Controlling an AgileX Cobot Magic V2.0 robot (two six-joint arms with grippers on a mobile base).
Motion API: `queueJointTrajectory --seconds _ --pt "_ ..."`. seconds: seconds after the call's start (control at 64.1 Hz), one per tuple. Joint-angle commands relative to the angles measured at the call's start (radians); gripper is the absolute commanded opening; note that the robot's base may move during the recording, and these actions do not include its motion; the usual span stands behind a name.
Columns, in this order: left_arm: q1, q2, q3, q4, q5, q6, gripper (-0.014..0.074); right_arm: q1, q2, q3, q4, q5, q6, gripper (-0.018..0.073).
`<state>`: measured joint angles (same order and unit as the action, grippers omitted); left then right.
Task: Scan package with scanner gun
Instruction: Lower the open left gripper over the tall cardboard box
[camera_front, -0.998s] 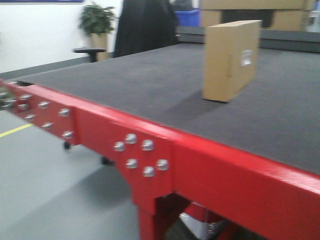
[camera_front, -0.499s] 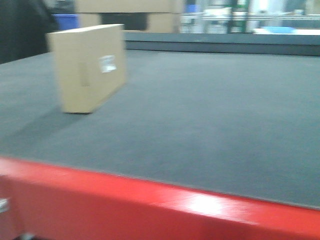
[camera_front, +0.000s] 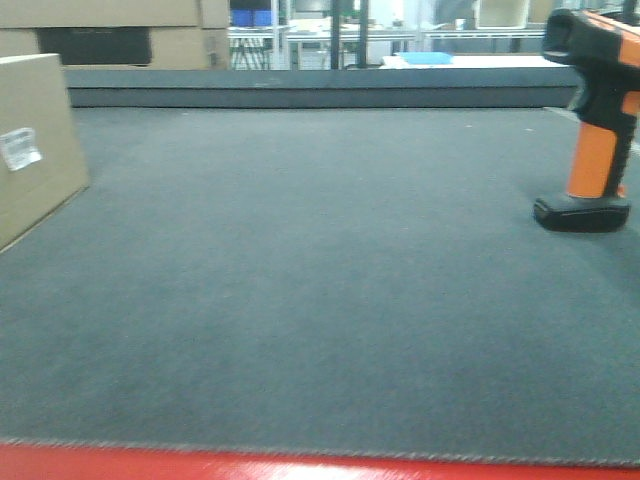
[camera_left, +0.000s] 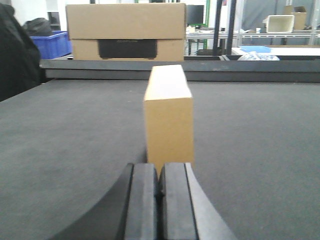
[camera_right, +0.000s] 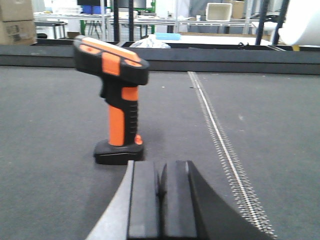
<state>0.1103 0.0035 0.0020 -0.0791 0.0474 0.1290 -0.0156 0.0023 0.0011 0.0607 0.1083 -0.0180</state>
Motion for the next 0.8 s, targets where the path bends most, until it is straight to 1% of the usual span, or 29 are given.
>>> queueJointTrajectory --seconds 0.0,0.187,0.343,0.78 --pt "-0.007 -0.003 -0.002 -0.008 -0.012 0.000 -0.0111 0.000 -0.002 -0.001 -0.010 -0.021 0.001 -0.0151" --pt "-0.007 -0.003 -0.002 -0.008 -0.012 0.000 -0.0111 0.002 -0.002 -0.001 -0.010 -0.021 0.001 -0.0151" --pt "-0.007 -0.003 -0.002 -0.008 -0.012 0.000 -0.0111 0.041 -0.002 -0.001 -0.010 -0.021 0.001 -0.0151" --pt "-0.003 -0.003 -0.002 -0.008 -0.012 0.000 -0.0111 0.039 -0.002 -0.001 -0.010 -0.021 0.001 -0.0151"
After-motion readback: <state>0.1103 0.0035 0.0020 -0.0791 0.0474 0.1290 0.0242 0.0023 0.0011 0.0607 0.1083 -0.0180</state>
